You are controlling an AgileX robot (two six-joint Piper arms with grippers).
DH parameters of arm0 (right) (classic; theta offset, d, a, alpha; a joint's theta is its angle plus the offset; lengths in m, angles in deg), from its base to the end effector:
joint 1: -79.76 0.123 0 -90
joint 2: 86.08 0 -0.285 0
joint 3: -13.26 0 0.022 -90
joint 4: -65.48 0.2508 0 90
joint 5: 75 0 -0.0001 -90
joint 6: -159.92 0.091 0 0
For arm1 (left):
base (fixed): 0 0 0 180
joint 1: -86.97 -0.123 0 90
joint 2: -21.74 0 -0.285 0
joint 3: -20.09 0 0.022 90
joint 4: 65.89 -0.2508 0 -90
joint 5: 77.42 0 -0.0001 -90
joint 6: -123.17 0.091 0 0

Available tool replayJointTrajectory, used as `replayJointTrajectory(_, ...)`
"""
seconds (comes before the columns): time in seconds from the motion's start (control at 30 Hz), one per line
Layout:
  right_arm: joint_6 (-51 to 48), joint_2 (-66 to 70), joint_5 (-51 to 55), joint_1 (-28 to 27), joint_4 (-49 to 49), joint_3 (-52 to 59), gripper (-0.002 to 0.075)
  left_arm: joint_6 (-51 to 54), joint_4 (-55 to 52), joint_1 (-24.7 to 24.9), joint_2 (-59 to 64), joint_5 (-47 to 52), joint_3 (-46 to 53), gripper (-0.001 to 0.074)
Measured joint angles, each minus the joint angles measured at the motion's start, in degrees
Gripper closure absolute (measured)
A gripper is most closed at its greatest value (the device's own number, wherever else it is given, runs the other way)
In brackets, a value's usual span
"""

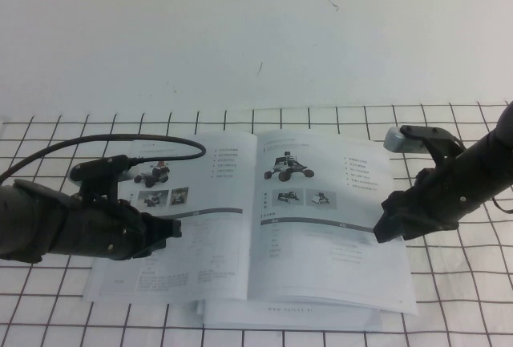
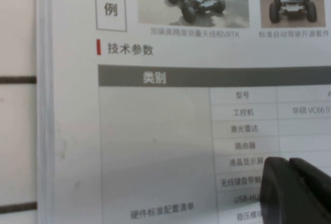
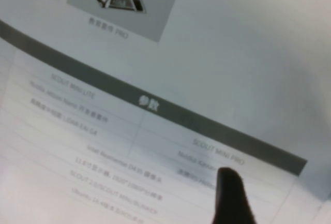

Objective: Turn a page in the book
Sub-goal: Open the closed book

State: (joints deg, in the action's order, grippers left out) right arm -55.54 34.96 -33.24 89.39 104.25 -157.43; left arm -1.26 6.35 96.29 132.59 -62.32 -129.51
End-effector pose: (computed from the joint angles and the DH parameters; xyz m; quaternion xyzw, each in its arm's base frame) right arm 0.3618 0.0999 0.1416 -0.1467 0.9580 0.2171 0.1164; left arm 0.3169 -0.0750 0.1345 -0.0194 0.9492 -0.1805 0.2571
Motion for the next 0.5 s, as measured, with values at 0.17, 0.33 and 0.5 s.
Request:
replayJointTrajectory(0.17, 0.0, 1.8, 0.8, 0.0, 0.6, -0.5, 0.0323, 0.1, 0.1, 0.0, 0.0, 0.0, 0.0, 0.0738)
replayJointTrajectory(0.33, -2.1, 1.9, 1.2, -0.1, 2.5, -0.5, 0.0323, 0.1, 0.2, 0.0, 0.0, 0.0, 0.0, 0.0738)
replayJointTrajectory(0.5, -7.0, 2.7, 2.2, -0.2, 8.9, -0.5, 0.0323, 0.1, 0.2, 0.0, 0.0, 0.0, 0.0, 0.0738)
